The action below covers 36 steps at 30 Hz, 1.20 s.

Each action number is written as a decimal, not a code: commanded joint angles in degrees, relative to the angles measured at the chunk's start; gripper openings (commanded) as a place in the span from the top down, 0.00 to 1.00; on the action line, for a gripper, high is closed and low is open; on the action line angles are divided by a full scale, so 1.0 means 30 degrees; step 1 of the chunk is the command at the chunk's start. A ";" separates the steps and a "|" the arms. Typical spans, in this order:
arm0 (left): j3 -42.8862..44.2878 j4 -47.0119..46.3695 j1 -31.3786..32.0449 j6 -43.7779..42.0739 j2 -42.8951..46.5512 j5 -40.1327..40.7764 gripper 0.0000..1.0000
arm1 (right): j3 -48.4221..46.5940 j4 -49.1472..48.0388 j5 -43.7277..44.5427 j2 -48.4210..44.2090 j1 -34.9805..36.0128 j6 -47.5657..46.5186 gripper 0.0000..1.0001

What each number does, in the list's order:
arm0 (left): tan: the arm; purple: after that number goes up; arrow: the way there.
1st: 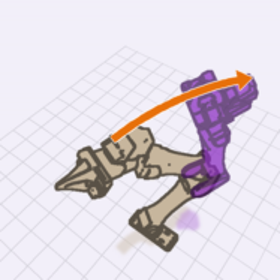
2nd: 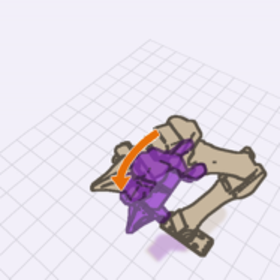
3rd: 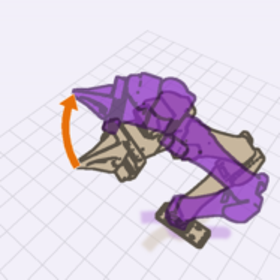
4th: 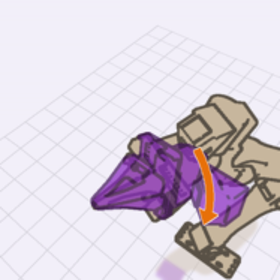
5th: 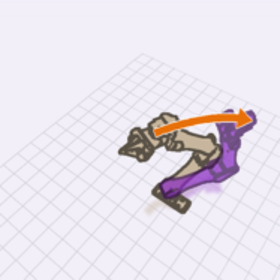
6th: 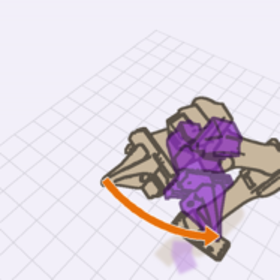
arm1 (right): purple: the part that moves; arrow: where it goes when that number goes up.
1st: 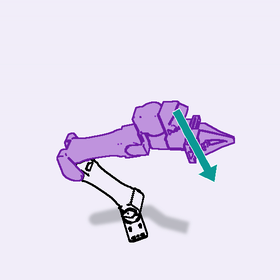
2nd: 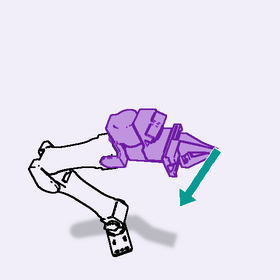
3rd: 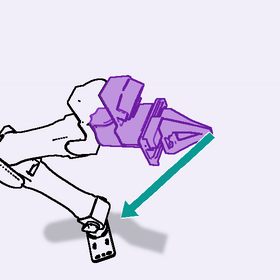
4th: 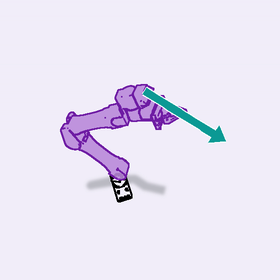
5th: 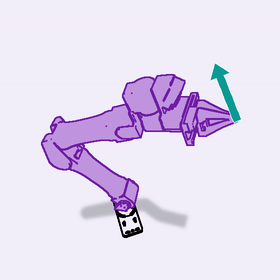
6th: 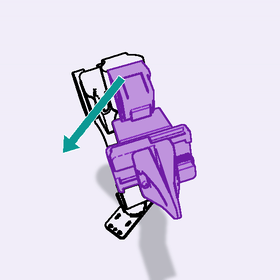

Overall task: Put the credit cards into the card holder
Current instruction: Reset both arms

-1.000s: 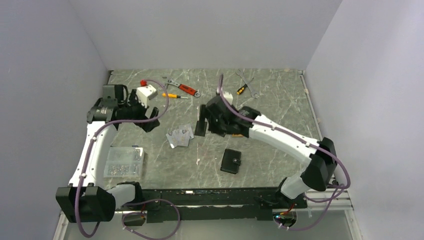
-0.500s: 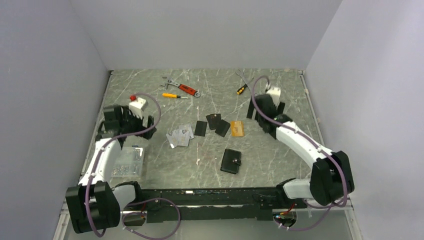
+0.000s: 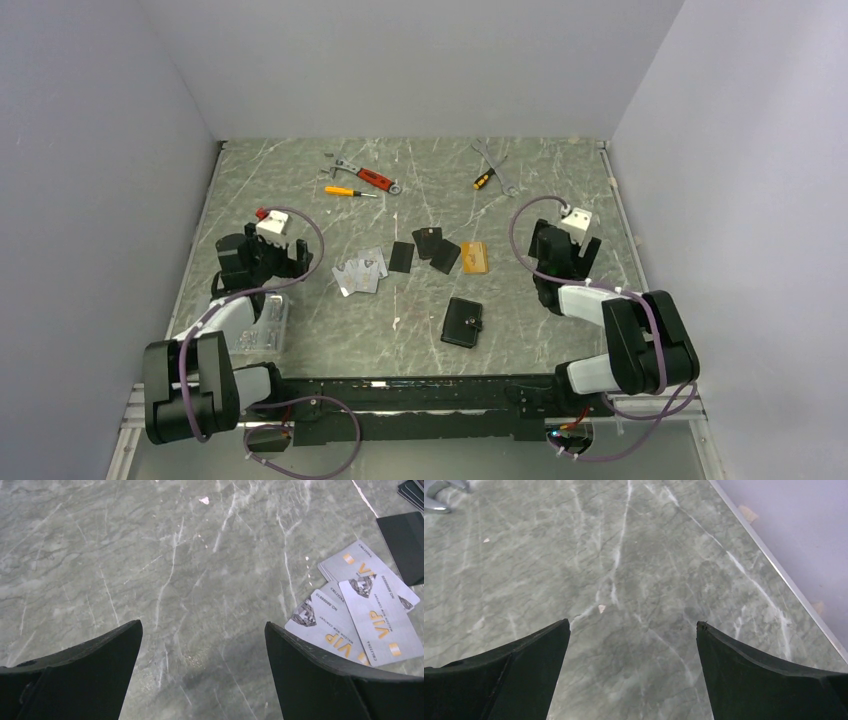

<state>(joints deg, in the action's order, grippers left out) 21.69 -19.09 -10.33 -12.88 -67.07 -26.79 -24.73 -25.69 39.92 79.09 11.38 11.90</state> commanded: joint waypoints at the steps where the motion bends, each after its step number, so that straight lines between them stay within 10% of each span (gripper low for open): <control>1: -0.0385 -0.4105 -0.0102 0.0945 -0.0347 0.0373 0.01 | 0.1155 -0.6227 -0.0293 0.0000 -0.0547 -0.1423 0.00; 14: -0.1622 -1.1174 0.0439 0.2545 -0.2812 0.2750 0.01 | 0.4351 -1.5190 -0.5130 0.2194 -0.2316 -0.3252 0.00; 17: -0.4688 -1.7790 0.1197 0.3015 -0.3703 0.5079 0.01 | 0.3908 -1.4204 -0.5746 0.2244 -0.2286 -0.3424 0.00; 22: -0.2620 -1.2539 0.1771 0.2445 -0.3013 0.6098 0.01 | 0.3143 -1.1910 -0.7477 0.2015 -0.3310 -0.2483 0.00; 36: -0.2699 -1.3049 0.1773 0.2452 -0.3193 0.6094 0.01 | 0.3513 -1.2540 -0.7360 0.1766 -0.3344 -0.2655 0.00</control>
<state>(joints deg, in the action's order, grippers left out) 12.14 -56.45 -5.17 -5.76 -77.32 -9.08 -13.67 -60.07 18.81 85.30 1.54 3.57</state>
